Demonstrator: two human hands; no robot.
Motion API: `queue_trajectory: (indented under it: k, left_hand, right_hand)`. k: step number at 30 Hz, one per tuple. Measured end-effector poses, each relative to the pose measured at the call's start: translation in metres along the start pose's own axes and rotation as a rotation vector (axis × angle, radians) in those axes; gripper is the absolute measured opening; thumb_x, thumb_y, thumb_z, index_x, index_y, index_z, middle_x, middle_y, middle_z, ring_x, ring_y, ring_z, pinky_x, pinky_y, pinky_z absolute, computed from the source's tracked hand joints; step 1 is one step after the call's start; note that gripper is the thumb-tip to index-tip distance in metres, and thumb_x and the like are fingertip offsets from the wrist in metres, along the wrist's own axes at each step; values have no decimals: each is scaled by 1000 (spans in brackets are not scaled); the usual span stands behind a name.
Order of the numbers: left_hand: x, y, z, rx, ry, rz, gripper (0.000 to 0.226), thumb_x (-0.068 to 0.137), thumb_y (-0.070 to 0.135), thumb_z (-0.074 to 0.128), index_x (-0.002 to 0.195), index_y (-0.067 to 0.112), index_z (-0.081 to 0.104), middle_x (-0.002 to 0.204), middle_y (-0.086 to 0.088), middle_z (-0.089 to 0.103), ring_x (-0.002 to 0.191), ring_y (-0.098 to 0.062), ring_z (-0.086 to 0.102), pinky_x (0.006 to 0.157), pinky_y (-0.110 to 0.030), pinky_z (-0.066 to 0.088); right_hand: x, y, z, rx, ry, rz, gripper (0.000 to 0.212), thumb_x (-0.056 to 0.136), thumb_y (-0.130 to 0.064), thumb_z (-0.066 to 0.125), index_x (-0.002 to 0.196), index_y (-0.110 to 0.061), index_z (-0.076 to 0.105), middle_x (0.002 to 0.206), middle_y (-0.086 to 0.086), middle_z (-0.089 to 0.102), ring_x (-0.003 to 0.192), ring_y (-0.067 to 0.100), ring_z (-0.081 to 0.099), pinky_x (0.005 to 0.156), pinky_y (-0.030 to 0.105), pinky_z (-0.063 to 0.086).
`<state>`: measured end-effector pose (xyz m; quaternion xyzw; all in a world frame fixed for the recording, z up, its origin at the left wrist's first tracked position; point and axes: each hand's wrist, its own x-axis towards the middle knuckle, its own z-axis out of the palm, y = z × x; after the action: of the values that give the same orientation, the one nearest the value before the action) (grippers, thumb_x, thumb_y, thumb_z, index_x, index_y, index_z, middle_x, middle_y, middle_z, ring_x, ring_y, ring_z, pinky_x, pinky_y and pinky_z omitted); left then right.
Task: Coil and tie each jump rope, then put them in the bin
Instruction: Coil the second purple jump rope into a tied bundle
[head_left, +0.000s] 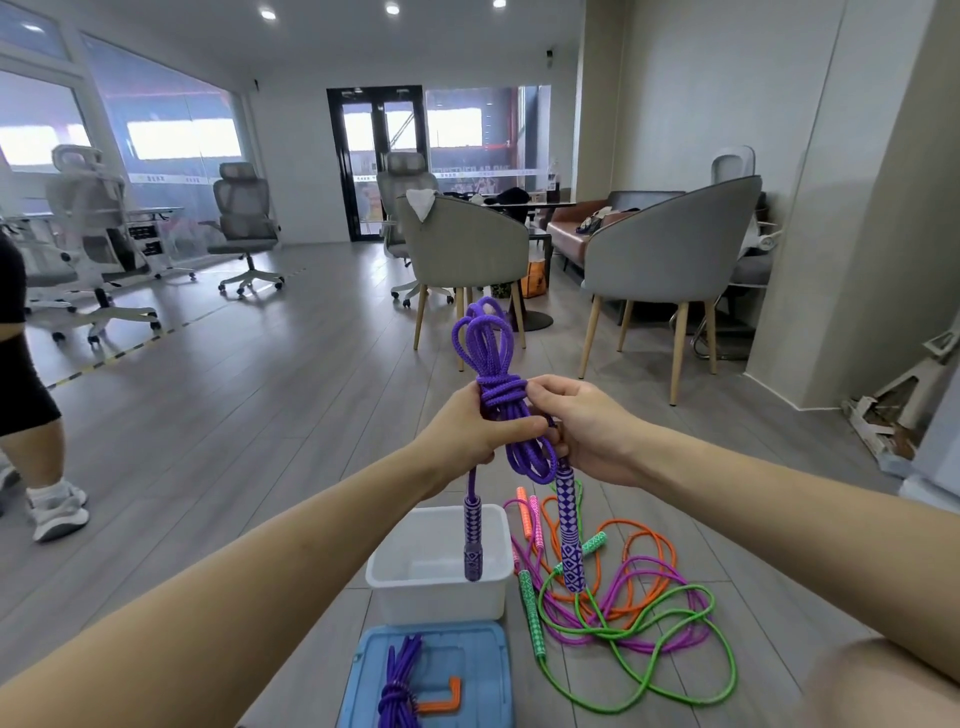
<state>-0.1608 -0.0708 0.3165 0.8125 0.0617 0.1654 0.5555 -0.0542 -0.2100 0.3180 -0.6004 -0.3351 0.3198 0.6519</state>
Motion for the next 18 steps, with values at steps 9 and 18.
queue_trajectory:
  k: [9,18]
  left_hand:
    - [0,3,-11,-31,-58,-28,30,93,8,72,121,12,63,91,-14,64,74,-21,51,62,-28,46]
    - [0,0,-18,79,-128,-64,36,94,15,72,128,18,60,92,-6,67,74,-12,56,70,-24,50]
  right_hand:
    - [-4,-6,0,-36,-100,12,27,105,-12,53,130,-9,62,92,12,52,60,11,42,52,24,35]
    - [-7,-10,-6,-338,-91,-64,45,88,-4,77,127,-19,63,95,10,62,61,9,57,52,23,44]
